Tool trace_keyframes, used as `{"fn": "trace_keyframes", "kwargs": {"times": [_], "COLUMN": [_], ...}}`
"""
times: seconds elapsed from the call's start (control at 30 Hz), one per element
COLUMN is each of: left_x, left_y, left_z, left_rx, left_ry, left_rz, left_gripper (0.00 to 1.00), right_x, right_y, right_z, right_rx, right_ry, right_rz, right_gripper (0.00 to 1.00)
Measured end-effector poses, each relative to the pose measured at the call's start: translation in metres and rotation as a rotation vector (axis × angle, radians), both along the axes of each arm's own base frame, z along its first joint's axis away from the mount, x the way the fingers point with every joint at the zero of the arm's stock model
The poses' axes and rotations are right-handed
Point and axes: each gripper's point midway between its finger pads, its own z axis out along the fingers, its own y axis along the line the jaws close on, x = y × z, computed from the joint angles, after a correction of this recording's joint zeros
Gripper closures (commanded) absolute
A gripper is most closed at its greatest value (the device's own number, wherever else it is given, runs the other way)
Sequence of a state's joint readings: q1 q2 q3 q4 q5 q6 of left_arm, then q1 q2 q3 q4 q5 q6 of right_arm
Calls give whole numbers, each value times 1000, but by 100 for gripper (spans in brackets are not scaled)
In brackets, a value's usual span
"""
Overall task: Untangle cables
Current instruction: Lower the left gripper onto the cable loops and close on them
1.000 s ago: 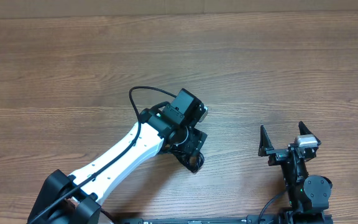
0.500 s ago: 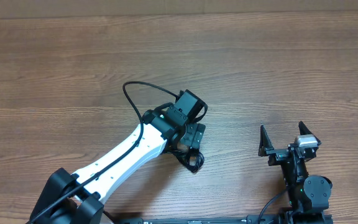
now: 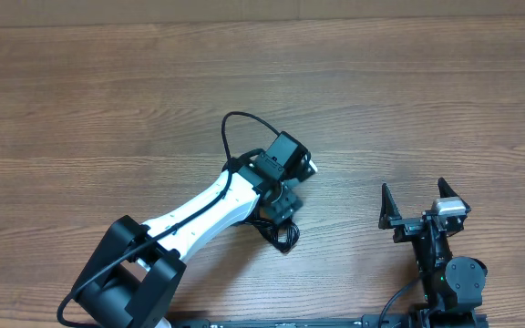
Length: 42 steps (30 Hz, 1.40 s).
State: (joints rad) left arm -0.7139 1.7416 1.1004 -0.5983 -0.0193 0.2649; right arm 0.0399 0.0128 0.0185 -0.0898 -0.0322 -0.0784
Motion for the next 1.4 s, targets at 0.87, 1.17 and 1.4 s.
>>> {"fn": "trace_keyframes", "kwargs": {"times": [0.87, 1.17, 1.4], "left_x": [-40, -36, -38], "left_y": [5, 21, 31], "left_z": [-1, -3, -2], "left_rx": [73, 77, 35], "left_ry": [109, 149, 217], "left_rz": [-452, -371, -292], "left_gripper": [36, 48, 31], "right_x": [0, 0, 0], "right_y": [0, 0, 0], "right_z": [0, 0, 0], "right_rx": [0, 0, 0], "right_ry": [0, 0, 0], "right_rz": [1, 0, 1], "right_gripper": [0, 0, 0]}}
